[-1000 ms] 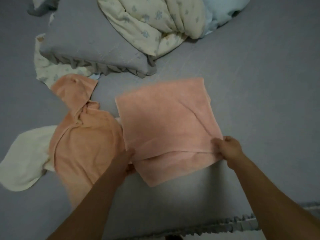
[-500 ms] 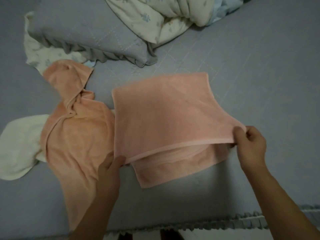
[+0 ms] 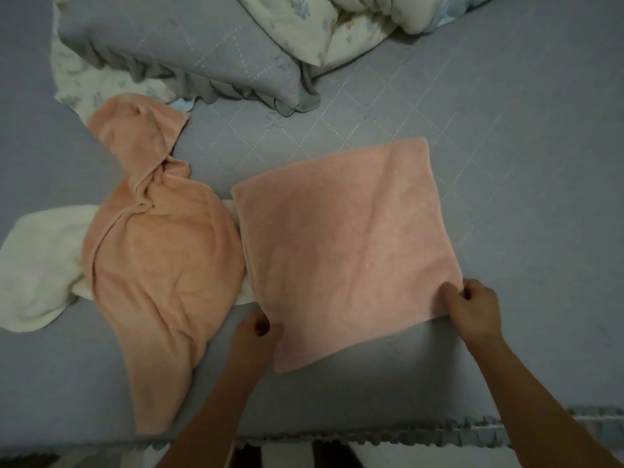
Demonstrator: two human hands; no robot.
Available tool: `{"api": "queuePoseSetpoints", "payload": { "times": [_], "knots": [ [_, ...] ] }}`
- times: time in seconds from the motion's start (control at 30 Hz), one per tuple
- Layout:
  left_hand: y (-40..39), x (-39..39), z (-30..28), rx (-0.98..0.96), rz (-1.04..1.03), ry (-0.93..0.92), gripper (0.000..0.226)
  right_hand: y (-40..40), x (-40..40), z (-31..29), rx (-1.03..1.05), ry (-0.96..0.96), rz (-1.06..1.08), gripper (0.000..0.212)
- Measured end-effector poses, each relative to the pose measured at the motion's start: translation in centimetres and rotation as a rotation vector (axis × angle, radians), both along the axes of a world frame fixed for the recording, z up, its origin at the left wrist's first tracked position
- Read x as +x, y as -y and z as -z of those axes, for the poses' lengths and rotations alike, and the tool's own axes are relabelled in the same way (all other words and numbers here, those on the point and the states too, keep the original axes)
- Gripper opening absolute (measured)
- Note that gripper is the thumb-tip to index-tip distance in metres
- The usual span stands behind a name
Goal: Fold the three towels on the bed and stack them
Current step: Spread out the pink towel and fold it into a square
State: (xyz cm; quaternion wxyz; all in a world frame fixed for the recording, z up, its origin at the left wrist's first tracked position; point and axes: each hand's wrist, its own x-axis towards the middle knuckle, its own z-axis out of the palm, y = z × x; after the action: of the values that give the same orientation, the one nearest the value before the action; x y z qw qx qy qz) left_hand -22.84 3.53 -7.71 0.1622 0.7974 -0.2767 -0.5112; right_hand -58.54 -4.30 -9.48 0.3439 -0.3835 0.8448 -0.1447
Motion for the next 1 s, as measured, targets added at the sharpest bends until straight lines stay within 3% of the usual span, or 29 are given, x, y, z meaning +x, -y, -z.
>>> {"api": "queuePoseSetpoints", "payload": {
  "times": [0.13,0.23,0.4,0.6,0.7,0.87,0.93,1.0],
  "knots": [
    [1.4,0.8,-0.3,0.022,-0.102,-0.201,0.009,-0.4,-0.5,-0.3,0.123,0.086,0.075,0.018],
    [0.9,1.1,0.0,0.021,-0.082,-0.186,0.015,-1.3,-1.4,-0.3,0.151,0.117,0.088,0.035],
    [-1.2,0.6,0.3,0.102,-0.079,-0.165,0.028,-3.6,-2.2,-0.2,0.272,0.046,0.086,0.034],
    [-2.2,0.8,0.0,0.075,-0.105,0.024,0.023,-3.8,-0.3,-0.5,0.311,0.008,0.109,0.044],
    [0.2,0.9,-1.3,-0.107,-0.078,0.175,0.022,-2.1,0.7,-1.0,0.291,-0.048,0.112,0.054],
    [10.5,2.7,-3.5,-0.383,-0.116,0.295,0.012,5.0,3.1,-1.4,0.205,-0.060,0.063,0.047],
    [15.5,4.4,-3.0,-0.374,-0.084,0.357,0.025,8.5,4.0,-1.4,0.136,-0.051,0.064,0.051],
    [19.8,6.2,-2.0,-0.291,0.088,0.441,0.038,11.9,4.9,-1.3,0.074,-0.045,0.068,0.059]
  ]
}}
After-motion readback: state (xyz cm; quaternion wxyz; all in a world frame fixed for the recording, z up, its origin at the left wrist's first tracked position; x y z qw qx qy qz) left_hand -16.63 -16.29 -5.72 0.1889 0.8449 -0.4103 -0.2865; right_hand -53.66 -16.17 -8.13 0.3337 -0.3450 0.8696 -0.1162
